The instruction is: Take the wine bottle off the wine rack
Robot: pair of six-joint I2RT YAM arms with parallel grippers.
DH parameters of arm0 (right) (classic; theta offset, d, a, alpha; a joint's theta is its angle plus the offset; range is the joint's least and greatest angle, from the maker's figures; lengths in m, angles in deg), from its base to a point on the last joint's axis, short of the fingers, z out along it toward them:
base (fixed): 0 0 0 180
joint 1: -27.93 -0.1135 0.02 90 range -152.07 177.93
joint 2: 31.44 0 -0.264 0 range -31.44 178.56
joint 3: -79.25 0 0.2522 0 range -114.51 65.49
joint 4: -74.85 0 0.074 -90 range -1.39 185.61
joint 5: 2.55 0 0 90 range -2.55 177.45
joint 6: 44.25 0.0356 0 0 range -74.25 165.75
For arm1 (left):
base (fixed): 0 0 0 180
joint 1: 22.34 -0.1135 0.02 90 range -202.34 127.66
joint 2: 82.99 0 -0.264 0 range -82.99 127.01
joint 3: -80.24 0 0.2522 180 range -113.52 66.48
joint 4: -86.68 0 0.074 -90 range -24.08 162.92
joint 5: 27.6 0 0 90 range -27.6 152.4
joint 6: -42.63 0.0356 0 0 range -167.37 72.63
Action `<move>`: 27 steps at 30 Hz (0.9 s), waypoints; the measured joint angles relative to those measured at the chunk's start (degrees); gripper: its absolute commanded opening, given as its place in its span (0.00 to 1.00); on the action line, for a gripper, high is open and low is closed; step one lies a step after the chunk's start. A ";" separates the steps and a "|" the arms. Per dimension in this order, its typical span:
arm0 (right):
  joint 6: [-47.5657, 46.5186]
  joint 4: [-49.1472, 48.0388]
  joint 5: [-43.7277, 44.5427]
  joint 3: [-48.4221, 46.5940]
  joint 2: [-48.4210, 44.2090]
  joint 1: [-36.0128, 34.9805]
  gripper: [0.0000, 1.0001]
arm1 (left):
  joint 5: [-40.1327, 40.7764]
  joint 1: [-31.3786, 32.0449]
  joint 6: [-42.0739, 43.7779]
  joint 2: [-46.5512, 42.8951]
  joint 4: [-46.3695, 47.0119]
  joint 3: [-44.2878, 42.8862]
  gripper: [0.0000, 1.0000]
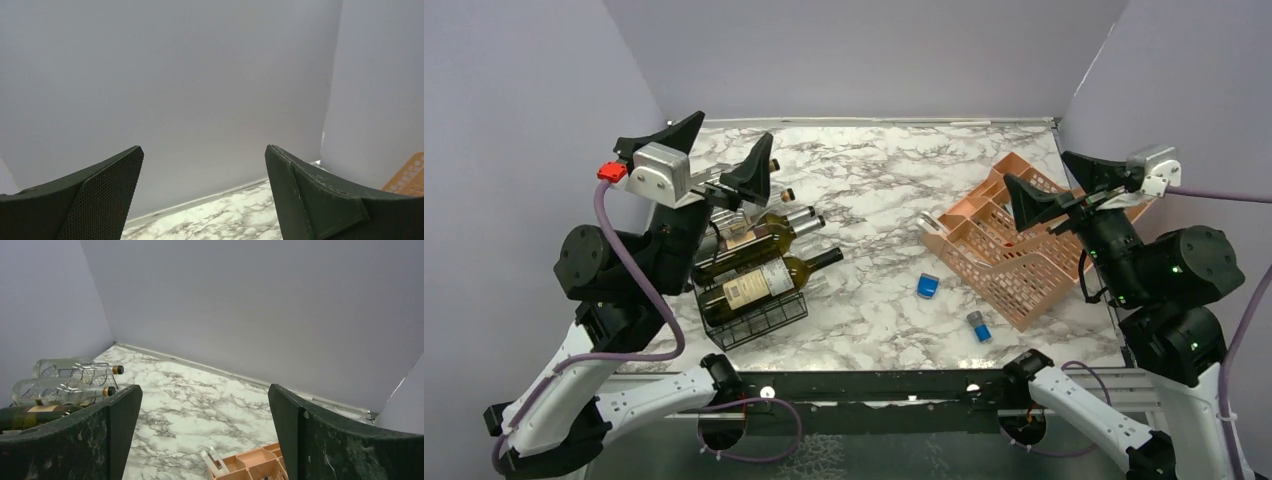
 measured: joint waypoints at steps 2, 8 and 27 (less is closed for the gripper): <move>0.26 -0.74 0.00 1.18 0.31 0.42 1.00 | -0.96 -2.97 -1.33 0.26 -0.68 0.13 0.99; 2.05 -2.47 0.20 4.42 2.93 1.97 1.00 | -5.01 -13.99 -6.80 1.68 -3.63 0.59 0.99; 14.58 -2.19 -2.01 7.17 14.71 5.60 1.00 | -33.18 -35.08 -27.10 14.64 -18.21 4.90 0.99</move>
